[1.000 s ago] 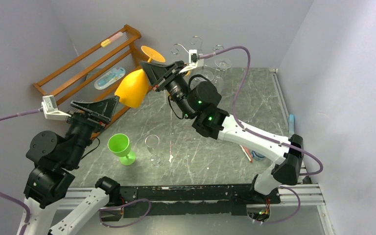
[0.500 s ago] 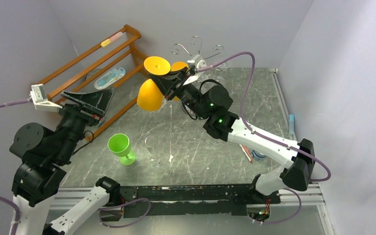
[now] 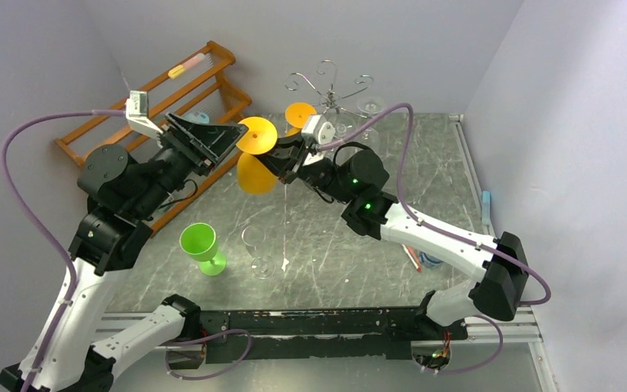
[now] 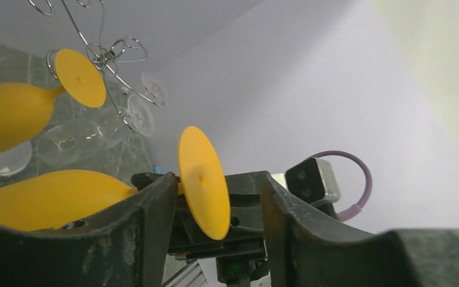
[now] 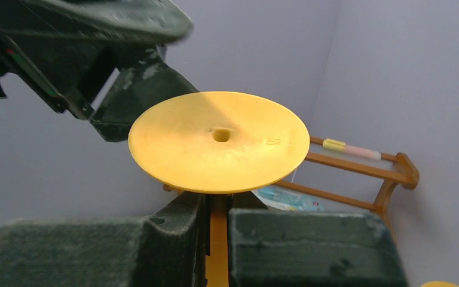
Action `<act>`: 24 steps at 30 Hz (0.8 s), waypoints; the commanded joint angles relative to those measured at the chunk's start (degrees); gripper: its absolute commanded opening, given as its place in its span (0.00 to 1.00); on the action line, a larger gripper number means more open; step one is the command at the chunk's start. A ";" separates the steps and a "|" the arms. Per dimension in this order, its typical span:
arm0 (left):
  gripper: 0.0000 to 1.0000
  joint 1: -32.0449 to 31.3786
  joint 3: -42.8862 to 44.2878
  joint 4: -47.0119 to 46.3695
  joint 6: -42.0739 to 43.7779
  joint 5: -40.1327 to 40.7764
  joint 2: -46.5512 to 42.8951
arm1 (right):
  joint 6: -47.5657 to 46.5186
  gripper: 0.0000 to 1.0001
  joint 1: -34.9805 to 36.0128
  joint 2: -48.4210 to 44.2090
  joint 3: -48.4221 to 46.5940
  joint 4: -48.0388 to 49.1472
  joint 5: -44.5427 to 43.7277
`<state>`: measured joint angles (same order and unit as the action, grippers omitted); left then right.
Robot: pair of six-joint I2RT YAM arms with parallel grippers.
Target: Place the wine glass upside down on the wine glass rack
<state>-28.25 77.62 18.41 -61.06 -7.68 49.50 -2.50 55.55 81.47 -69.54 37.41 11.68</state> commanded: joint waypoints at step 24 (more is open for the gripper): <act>0.05 -0.23 3.05 -0.69 -1.87 1.81 4.85 | 0.95 0.61 -1.41 -6.60 8.00 4.71 0.90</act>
<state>-28.25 77.69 19.07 -64.58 -9.15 54.24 -2.70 54.08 78.41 -62.83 41.69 13.89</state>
